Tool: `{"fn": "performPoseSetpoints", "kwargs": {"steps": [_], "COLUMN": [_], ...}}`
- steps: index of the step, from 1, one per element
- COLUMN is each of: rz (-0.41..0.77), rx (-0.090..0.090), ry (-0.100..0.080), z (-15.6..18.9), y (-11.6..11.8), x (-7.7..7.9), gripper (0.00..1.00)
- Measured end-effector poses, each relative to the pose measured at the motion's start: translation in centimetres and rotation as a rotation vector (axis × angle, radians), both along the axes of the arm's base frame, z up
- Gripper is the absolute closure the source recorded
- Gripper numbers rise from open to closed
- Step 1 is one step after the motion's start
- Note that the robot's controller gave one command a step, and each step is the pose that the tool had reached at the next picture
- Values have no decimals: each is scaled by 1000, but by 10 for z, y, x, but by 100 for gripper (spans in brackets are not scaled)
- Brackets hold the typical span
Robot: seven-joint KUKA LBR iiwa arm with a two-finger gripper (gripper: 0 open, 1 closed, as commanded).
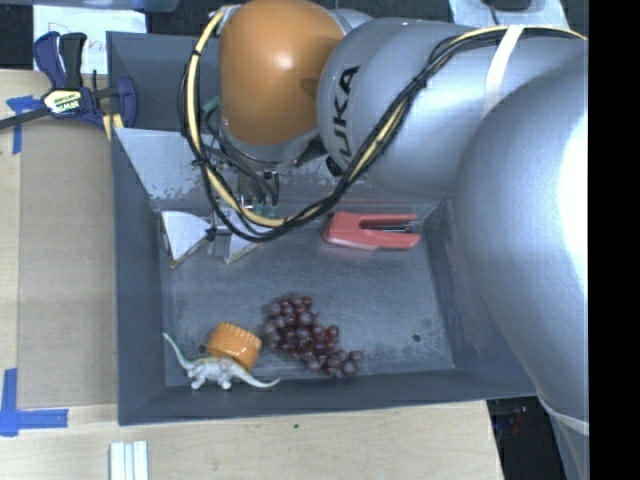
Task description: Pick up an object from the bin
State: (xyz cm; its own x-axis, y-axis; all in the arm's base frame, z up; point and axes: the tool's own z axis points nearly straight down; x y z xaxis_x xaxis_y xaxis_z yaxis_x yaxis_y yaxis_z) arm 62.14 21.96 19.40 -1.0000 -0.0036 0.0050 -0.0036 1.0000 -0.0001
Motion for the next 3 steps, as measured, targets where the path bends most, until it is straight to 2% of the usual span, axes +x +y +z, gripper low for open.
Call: {"fn": "performPoseSetpoints", "kwargs": {"steps": [1,2,3], "rz": [-4,91,211], "rx": [1,4,3], "ry": [-8,-13,-15], "z": [6,-98,-76], "y": [-1,21,23], "x": [2,3,2], "gripper": [0,0,0]}}
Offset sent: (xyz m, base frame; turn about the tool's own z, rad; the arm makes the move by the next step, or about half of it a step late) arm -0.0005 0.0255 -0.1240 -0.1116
